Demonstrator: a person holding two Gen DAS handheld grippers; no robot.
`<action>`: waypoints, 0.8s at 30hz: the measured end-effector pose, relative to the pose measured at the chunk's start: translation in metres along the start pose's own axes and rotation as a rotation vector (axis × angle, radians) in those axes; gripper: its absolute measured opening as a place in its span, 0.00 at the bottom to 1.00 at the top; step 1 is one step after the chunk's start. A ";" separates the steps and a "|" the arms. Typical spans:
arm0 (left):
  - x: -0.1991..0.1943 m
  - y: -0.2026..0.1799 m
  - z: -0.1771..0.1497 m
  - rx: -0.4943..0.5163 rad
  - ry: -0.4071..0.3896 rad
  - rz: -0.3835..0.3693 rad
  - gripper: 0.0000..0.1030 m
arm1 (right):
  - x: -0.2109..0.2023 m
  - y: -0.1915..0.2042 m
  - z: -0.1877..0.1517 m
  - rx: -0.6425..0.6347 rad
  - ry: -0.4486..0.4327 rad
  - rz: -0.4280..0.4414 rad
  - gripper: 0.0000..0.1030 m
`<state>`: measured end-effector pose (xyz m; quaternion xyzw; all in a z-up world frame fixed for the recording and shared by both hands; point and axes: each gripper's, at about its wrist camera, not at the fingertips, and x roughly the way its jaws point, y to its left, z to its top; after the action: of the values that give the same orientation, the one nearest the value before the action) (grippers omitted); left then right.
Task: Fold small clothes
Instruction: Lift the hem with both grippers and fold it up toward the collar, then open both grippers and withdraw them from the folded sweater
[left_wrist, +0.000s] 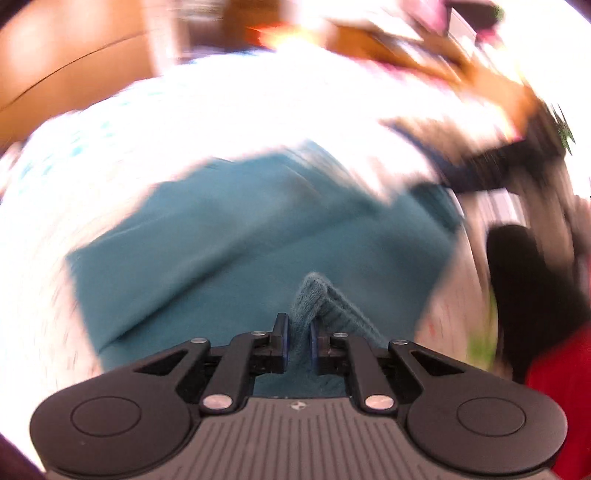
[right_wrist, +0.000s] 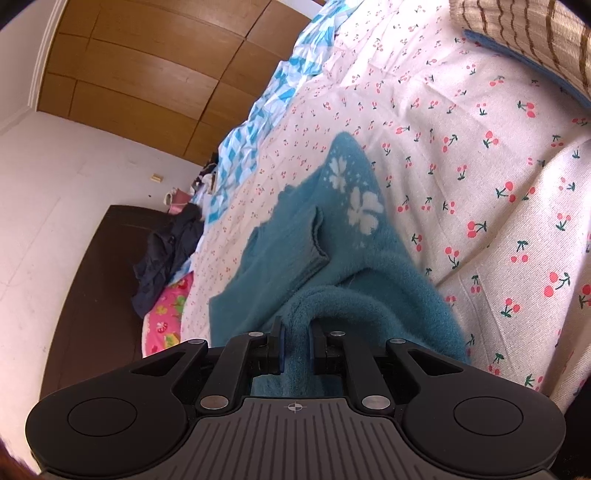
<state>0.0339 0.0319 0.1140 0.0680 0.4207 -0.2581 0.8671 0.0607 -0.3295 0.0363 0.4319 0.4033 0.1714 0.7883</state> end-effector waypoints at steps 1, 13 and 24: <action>-0.007 0.012 0.000 -0.085 -0.047 0.000 0.17 | -0.002 0.004 0.001 -0.007 -0.010 0.001 0.12; -0.022 0.102 0.047 -0.412 -0.486 0.108 0.16 | 0.025 0.064 0.065 0.031 -0.318 -0.003 0.14; 0.068 0.151 0.041 -0.515 -0.407 0.298 0.19 | 0.089 0.044 0.087 -0.061 -0.296 -0.144 0.41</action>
<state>0.1735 0.1206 0.0731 -0.1448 0.2763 -0.0227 0.9498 0.1871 -0.2970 0.0556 0.3983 0.3074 0.0614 0.8620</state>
